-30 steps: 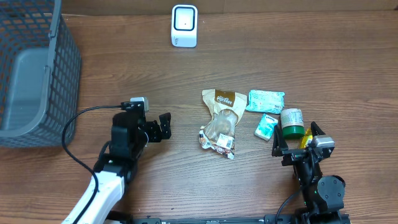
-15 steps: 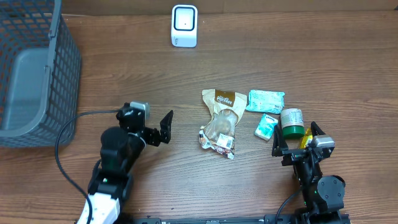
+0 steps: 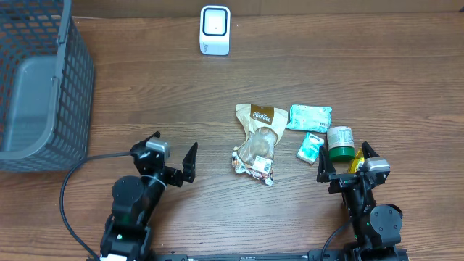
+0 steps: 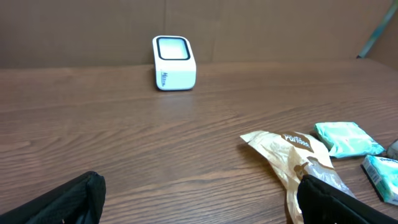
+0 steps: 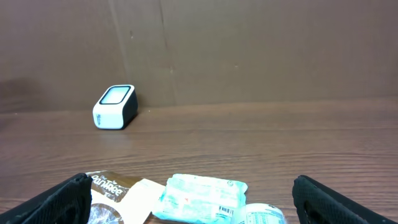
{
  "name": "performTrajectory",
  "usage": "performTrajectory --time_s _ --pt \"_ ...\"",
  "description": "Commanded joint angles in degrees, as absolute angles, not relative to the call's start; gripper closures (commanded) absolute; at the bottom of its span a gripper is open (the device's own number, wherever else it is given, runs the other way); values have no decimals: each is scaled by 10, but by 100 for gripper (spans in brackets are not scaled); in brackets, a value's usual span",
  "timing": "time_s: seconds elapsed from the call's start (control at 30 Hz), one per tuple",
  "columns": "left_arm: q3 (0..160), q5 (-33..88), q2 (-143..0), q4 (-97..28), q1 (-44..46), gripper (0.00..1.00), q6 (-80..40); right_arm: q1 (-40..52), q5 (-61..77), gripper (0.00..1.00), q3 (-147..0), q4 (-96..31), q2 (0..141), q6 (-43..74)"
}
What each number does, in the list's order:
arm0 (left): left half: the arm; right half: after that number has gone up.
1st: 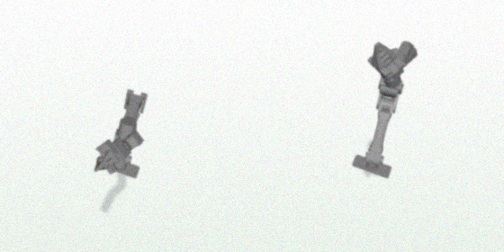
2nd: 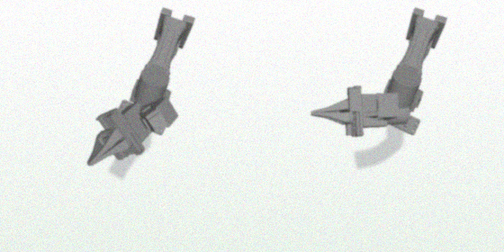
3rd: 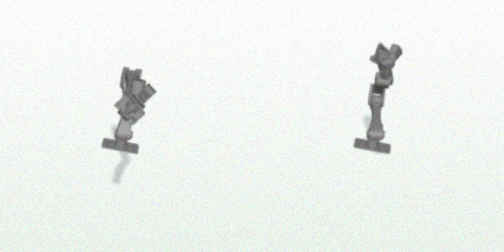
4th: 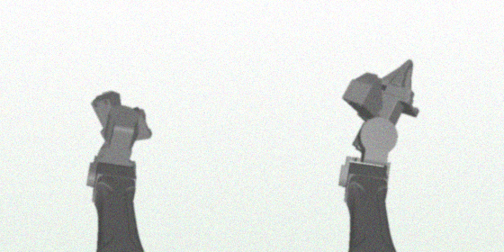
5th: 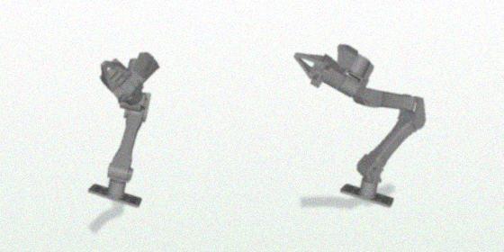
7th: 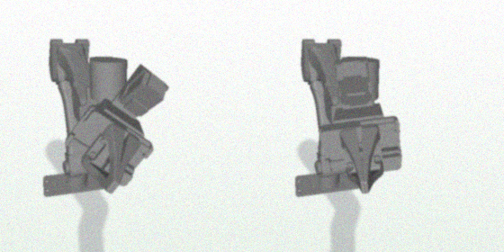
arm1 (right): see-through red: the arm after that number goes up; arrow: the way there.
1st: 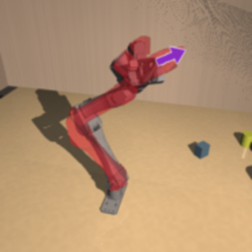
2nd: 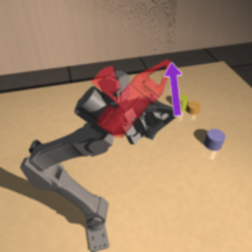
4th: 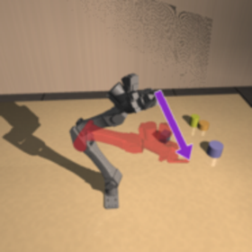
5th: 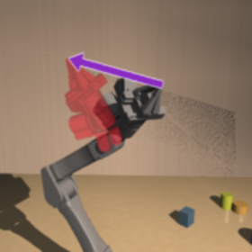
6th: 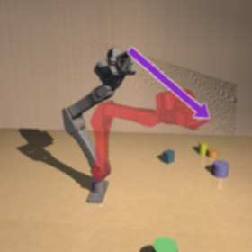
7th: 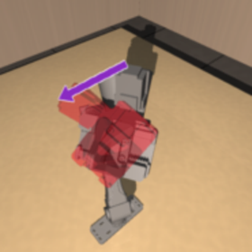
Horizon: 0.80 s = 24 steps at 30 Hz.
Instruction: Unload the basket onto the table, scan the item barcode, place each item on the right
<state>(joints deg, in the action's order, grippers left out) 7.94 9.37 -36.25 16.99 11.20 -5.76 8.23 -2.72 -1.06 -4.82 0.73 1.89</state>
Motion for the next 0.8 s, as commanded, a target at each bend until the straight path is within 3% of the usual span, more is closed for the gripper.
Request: performTrajectory --time_s 0.0,0.27,0.77 --pt "44 79 -309 169 112 0 -47 79 -22 0 -4 -46 2 16" --pt "3 79 -243 166 112 1 -47 79 -22 0 -4 -46 2 17" --pt "3 37 -59 -17 112 0 -46 79 -22 0 -4 -46 2 17"
